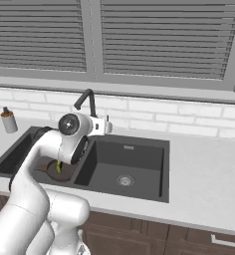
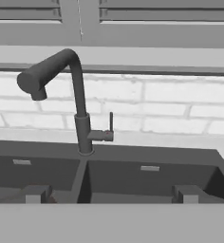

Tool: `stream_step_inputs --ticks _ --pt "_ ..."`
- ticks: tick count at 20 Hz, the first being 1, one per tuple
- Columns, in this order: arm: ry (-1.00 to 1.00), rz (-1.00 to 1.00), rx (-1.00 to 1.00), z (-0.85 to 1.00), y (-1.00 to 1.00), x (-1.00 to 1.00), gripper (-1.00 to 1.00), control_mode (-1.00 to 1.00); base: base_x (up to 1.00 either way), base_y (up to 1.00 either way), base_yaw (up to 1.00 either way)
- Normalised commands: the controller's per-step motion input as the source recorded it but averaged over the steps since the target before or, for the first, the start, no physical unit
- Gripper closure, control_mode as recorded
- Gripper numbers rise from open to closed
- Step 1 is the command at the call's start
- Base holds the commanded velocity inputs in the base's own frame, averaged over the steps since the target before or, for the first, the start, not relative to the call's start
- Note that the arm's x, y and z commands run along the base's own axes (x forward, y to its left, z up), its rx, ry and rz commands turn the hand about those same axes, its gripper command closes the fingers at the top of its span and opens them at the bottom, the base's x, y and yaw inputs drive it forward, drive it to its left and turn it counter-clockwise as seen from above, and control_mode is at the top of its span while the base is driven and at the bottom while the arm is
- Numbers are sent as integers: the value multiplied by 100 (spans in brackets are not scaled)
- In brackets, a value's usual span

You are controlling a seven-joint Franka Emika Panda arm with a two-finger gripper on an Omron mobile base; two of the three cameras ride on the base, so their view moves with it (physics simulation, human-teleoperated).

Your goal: Pick the pan and sponge and place them into the sink. Then turn on the water.

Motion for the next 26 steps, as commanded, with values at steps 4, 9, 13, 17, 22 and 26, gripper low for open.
stream_step_inputs --ticks 4,9,13,17,22,26 --pt "-8 3 0 -19 0 16 -100 -100 0 0 0" --pt "-7 3 0 -24 0 19 -100 -100 0 0 0" --pt "-5 2 0 -21 0 22 -100 -100 0 0 0" --pt "-1 0 0 -5 2 24 -100 -100 0 0 0" --pt "-1 1 0 -17 0 22 -100 -100 0 0 0" --pt "-1 0 0 -18 0 24 -100 -100 0 0 0"
